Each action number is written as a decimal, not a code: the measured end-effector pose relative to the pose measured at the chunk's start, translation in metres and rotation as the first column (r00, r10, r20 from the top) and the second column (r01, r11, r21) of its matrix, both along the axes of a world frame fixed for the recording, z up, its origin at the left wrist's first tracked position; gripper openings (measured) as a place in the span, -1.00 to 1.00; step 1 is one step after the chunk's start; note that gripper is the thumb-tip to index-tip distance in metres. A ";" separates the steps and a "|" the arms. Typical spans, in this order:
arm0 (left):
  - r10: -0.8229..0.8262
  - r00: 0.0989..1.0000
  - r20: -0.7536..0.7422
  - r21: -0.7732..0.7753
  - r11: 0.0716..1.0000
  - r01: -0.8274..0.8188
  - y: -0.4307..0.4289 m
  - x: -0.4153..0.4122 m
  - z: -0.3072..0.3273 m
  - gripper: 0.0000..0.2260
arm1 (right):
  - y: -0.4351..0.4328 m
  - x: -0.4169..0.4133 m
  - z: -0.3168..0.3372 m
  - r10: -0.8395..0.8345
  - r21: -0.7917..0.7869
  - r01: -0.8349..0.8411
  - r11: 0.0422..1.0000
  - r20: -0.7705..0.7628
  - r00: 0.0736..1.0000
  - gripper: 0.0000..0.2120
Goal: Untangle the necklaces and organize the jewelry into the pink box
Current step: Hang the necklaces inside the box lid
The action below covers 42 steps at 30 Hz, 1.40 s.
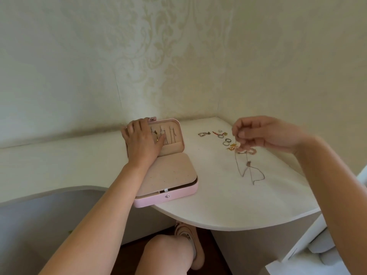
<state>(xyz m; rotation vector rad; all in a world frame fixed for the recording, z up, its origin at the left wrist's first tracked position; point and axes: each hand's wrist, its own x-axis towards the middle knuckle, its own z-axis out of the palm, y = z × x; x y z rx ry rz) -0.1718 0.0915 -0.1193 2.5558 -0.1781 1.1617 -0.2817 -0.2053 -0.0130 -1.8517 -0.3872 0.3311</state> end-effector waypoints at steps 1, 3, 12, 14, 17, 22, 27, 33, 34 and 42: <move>-0.001 1.000 -0.001 -0.002 1.000 0.001 0.000 0.000 0.000 -0.48 | 0.003 0.005 0.009 0.001 0.019 -0.001 1.000 -0.008 1.000 -0.94; 0.002 1.000 0.002 -0.004 1.000 -0.002 0.000 -0.001 0.000 -0.49 | 0.008 0.013 0.023 -0.029 -0.011 0.030 0.999 0.028 0.999 -0.86; 0.007 1.000 0.007 -0.029 1.000 -0.007 -0.001 0.000 0.000 -0.51 | 0.044 0.034 0.088 0.071 -0.304 0.016 0.953 0.273 0.959 -0.86; 0.004 1.000 0.027 -0.030 1.000 -0.003 -0.001 -0.002 0.000 -0.51 | 0.055 0.041 0.100 0.100 -0.406 0.045 0.913 0.328 0.939 -0.87; 0.009 1.000 0.017 -0.037 0.999 -0.009 -0.001 -0.002 0.001 -0.51 | 0.074 0.054 0.112 0.149 -0.489 0.055 0.871 0.369 0.917 -0.87; 0.022 0.999 0.044 -0.025 0.999 -0.021 0.000 -0.003 0.001 -0.52 | 0.102 0.067 0.129 0.200 -0.498 0.055 0.865 0.442 0.875 -0.87; 0.043 0.998 0.055 -0.013 0.999 -0.042 0.001 0.001 -0.001 -0.55 | 0.118 0.078 0.142 0.175 -0.397 0.045 0.917 0.502 0.847 -0.87; 0.049 0.998 0.037 0.009 0.999 -0.049 0.002 0.004 -0.004 -0.57 | 0.121 0.097 0.146 0.107 -0.248 0.027 0.968 0.512 0.853 -0.85; 0.048 0.998 0.033 0.005 0.999 -0.049 0.001 0.004 -0.003 -0.58 | 0.122 0.101 0.146 0.080 -0.210 0.033 0.977 0.507 0.858 -0.84; 0.056 0.997 0.046 0.007 0.998 -0.056 0.002 0.005 -0.005 -0.58 | 0.130 0.120 0.142 0.025 -0.128 0.043 0.991 0.483 0.875 -0.84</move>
